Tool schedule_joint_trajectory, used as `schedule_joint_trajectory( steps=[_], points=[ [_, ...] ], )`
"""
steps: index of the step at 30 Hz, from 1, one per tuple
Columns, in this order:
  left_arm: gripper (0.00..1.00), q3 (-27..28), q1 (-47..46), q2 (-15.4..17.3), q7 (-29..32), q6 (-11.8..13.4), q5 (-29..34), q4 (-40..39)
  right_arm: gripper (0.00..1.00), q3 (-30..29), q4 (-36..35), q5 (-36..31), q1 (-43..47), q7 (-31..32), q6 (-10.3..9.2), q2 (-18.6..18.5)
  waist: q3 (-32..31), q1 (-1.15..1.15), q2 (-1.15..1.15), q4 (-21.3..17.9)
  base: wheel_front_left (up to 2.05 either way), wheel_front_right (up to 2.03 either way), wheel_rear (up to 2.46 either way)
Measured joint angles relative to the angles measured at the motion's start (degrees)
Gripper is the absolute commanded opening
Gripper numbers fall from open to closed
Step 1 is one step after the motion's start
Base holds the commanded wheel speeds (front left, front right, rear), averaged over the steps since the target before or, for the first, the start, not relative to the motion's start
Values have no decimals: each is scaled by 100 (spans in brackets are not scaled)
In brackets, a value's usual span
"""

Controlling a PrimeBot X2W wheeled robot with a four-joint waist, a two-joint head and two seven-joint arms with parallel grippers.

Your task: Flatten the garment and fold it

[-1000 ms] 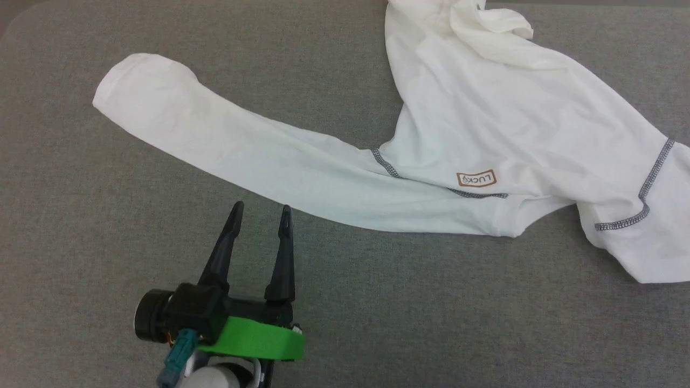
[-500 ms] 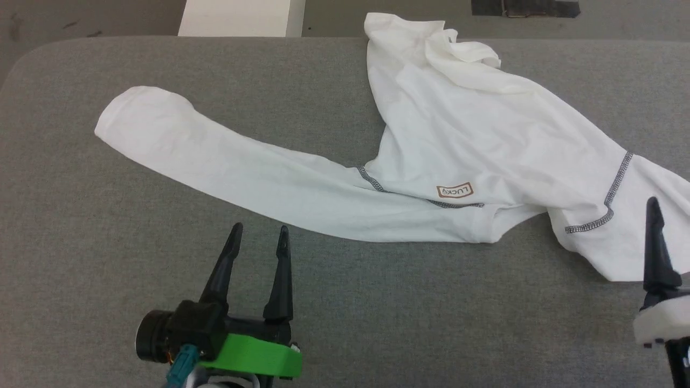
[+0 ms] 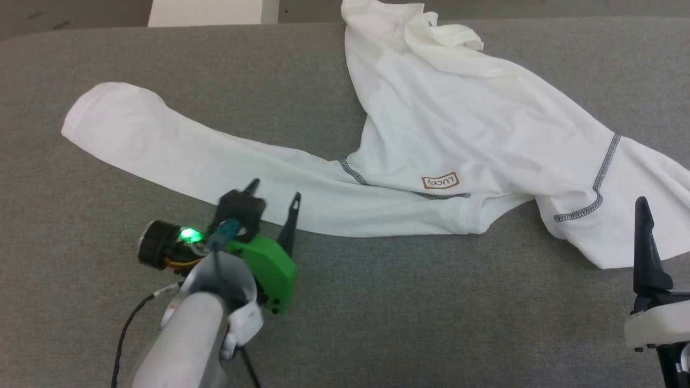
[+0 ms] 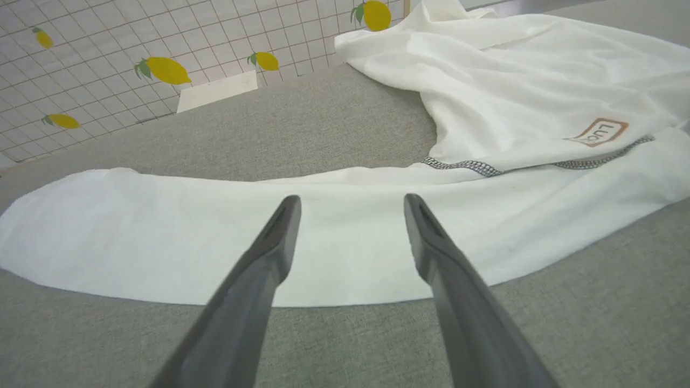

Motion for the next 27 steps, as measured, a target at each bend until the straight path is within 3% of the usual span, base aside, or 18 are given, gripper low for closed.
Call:
schedule_joint_trajectory(
  steps=[4, 9, 10, 11, 12, 21, 27],
  points=[
    [100, -296, -446, 58, 950, -379, -3, 556, 100, 36, -37, 94, -48, 51, 1, 1, 207, 0, 0, -38, 0, 0, 0],
    [100, -479, -905, 105, 1645, -570, -29, 951, 100, 120, -31, 265, -130, 83, 0, 3, 460, 0, 0, -85, 0, 0, 0],
    [85, -506, -995, 101, 1771, -600, -81, 999, 100, 126, -31, 270, -159, 83, 1, 3, 507, 0, 0, -96, 0, 0, 0],
    [5, -543, -1061, 103, 1864, -631, -119, 1014, 100, 132, -27, 272, -177, 83, 1, 2, 548, 0, 0, -109, 0, 0, 0],
    [0, -567, -1113, 102, 1925, -651, -164, 1022, 100, 135, -25, 282, -188, 83, 0, 4, 577, 0, 0, -119, 0, 0, 0],
    [0, -668, -1098, 208, 1952, -748, -664, 846, 100, 98, 134, 358, -258, 13, 0, 5, 487, 1, 0, -90, 0, 0, 0],
    [0, -190, -216, 331, 1626, -410, -1105, 115, 100, 93, 203, 408, -242, 13, 0, 5, 150, 1, 0, 51, 0, 0, 0]
  ],
)
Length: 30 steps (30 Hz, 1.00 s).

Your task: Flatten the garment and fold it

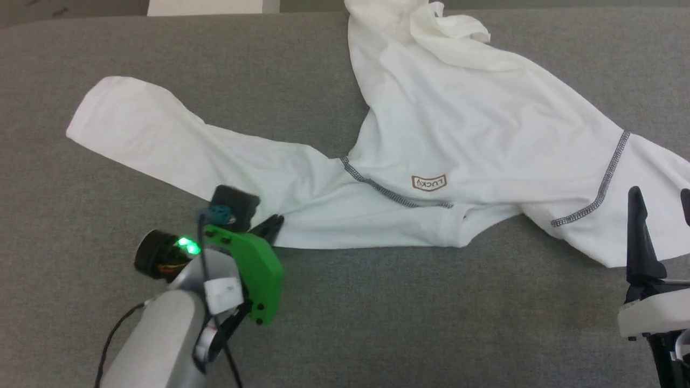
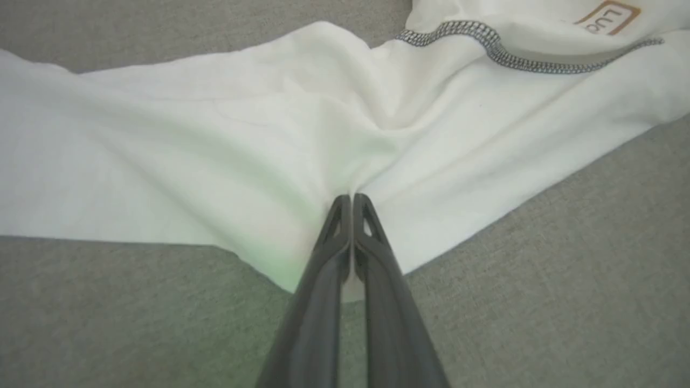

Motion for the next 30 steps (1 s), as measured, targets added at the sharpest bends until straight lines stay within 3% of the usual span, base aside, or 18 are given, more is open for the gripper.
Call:
schedule_joint_trajectory(
  steps=[8, 11, 14, 15, 16, 21, 25, 30],
  points=[
    [0, 1318, 1761, 665, 74, 876, -509, -1749, 100, -58, -67, 47, 137, 83, 0, 1, -258, 0, 0, 251, 0, 0, 0],
    [0, 1606, 2324, 809, 38, 985, -625, -1937, 100, -91, -102, 47, 162, 113, 0, 2, -248, 0, 0, 309, 0, 0, 0],
    [0, 1575, 2523, 708, -155, 989, -678, -1978, 100, -104, -110, 47, 168, 163, 0, 1, -216, 0, 0, 335, 0, 0, 0],
    [63, 1528, 2520, 630, -275, 988, -679, -2008, 100, -101, -112, 47, 168, 168, 0, 2, -206, 0, 0, 341, 0, 0, 0],
    [100, 1466, 2504, 533, -391, 987, -686, -2031, 100, -97, -113, 47, 168, 180, 0, 2, -198, 0, 0, 346, 0, 0, 0],
    [100, 1172, 2126, 3, -838, 781, -950, -2312, 100, -47, -141, 47, 166, 231, 0, 2, -166, 0, 0, 323, 0, 0, 0],
    [100, 1054, 1149, 78, -1140, 656, -482, -2377, 100, -16, -178, 48, 160, 238, 0, 2, -69, 0, 0, 287, 0, 0, 0],
    [100, 559, -164, 355, -1157, 390, 490, -1603, 100, 55, -190, 58, 102, 255, 0, 4, 112, 0, 0, 186, 0, 0, 0]
  ],
)
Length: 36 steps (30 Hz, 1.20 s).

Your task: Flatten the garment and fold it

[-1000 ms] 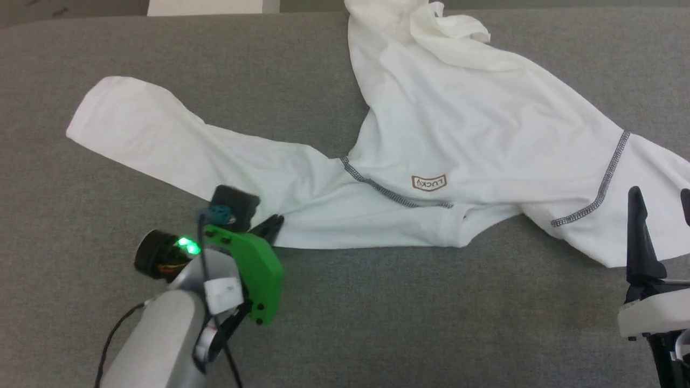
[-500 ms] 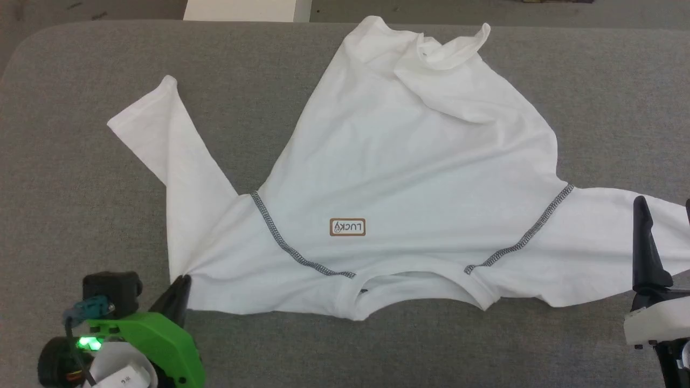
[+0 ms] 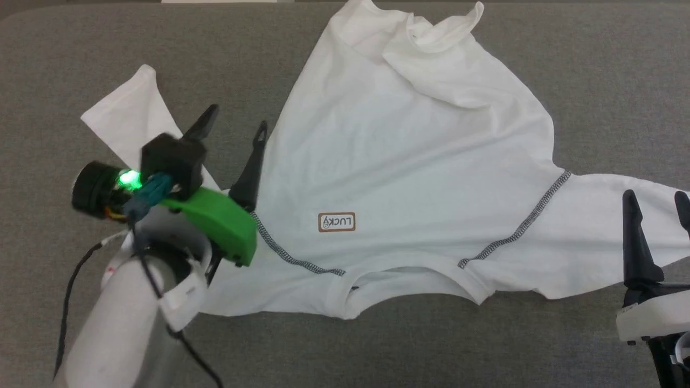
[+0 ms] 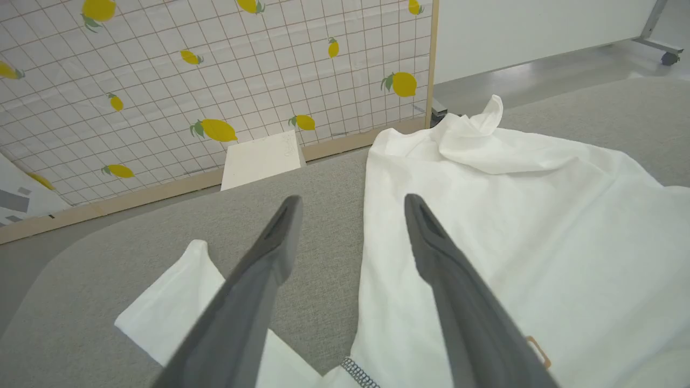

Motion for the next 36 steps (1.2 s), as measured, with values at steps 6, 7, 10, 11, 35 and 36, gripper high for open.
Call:
schedule_joint_trajectory(
  steps=[6, 7, 10, 11, 35, 36],
  points=[
    [100, -568, -815, -176, 341, -274, 322, 1539, 100, 26, 22, 55, -20, 0, 0, 1, 232, 0, 0, -177, 0, 0, 0],
    [100, -604, -889, -226, 413, -309, 287, 1814, 100, 26, 21, 55, -34, -1, 0, 1, 273, 0, 0, -214, 0, 0, 0],
    [100, -647, -1066, -318, 560, -353, 247, 2506, 100, 9, 9, 54, -63, 0, 0, -1, 385, 0, 0, -306, 0, 0, 0],
    [100, -660, -1123, -321, 633, -363, 247, 2726, 100, 16, 0, 54, -69, 1, 0, 0, 420, 0, 0, -337, 0, 0, 0],
    [100, -190, -2439, -776, -1815, 58, 73, 4383, 100, 192, -86, -11, -261, 98, 0, 0, 726, 0, 0, -459, 0, 0, 0],
    [100, -142, -2439, -809, -1909, 36, 1, 4374, 100, 192, -77, -10, -271, 94, 0, 0, 727, 0, 0, -456, 0, 0, 0]
  ],
)
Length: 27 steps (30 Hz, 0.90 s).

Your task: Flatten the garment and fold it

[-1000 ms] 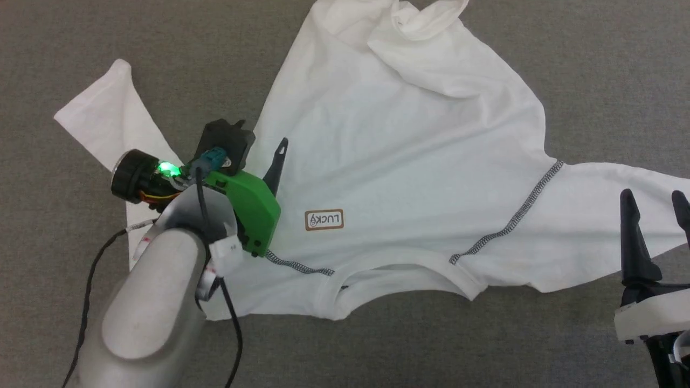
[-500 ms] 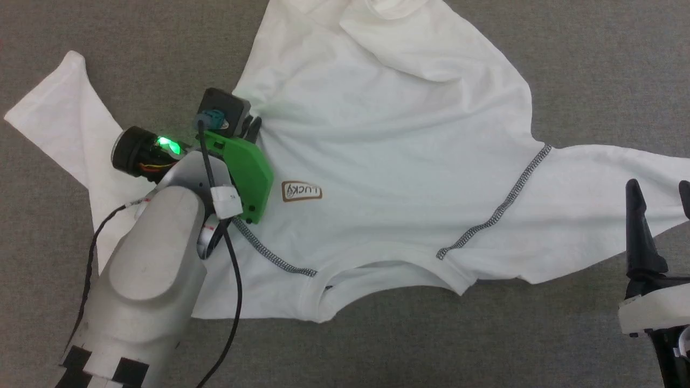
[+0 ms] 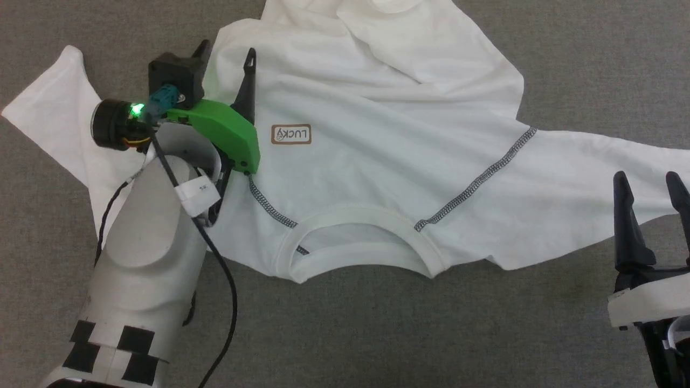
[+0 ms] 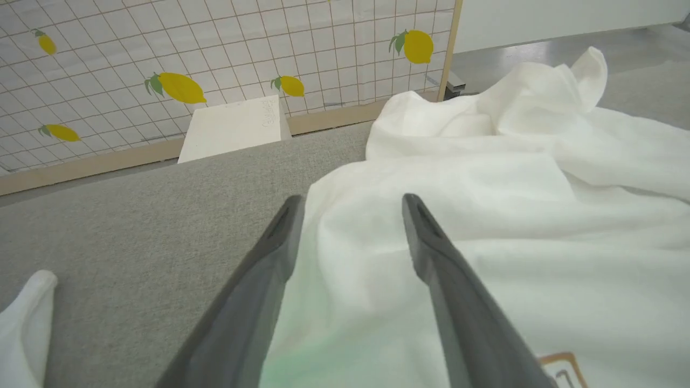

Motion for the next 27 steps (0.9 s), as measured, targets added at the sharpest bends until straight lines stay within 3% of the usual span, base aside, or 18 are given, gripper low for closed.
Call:
schedule_joint_trajectory(
  steps=[3, 9, 11, 12, 17, 22, 27],
  points=[
    [100, 201, 20, -114, -517, -46, -272, -319, 100, -3, 19, 5, -24, -40, 0, 1, -41, 0, 0, 5, 0, 0, 0],
    [100, 407, 993, -182, -1042, -42, -461, -2076, 100, -27, 92, 37, -8, -97, 0, 0, -305, 0, 0, 39, 0, 0, 0],
    [100, 490, 1593, -122, -1060, 127, -402, -2663, 100, 0, 120, 69, 39, -104, 0, 0, -412, 0, 0, 56, 0, 0, 0],
    [100, 580, 2293, -32, -1080, 385, -180, -3248, 100, 29, 155, 110, 111, -107, 0, 0, -534, 0, 0, 78, 0, 0, 0],
    [100, 626, 4002, 60, -1094, 936, 202, -4073, 100, 127, 210, 159, 346, -122, 0, -1, -794, 0, 0, 152, 0, 0, 0],
    [100, 639, 5080, -197, -1094, 1187, 181, -4406, 100, 200, 243, 196, 553, -208, 0, 1, -966, 0, 0, 244, 0, 0, 0],
    [100, 664, 5294, -386, -1094, 1201, 168, -4581, 100, 356, 316, 174, 777, -261, 0, -1, -1082, 0, 0, 340, 0, 0, 0]
  ],
)
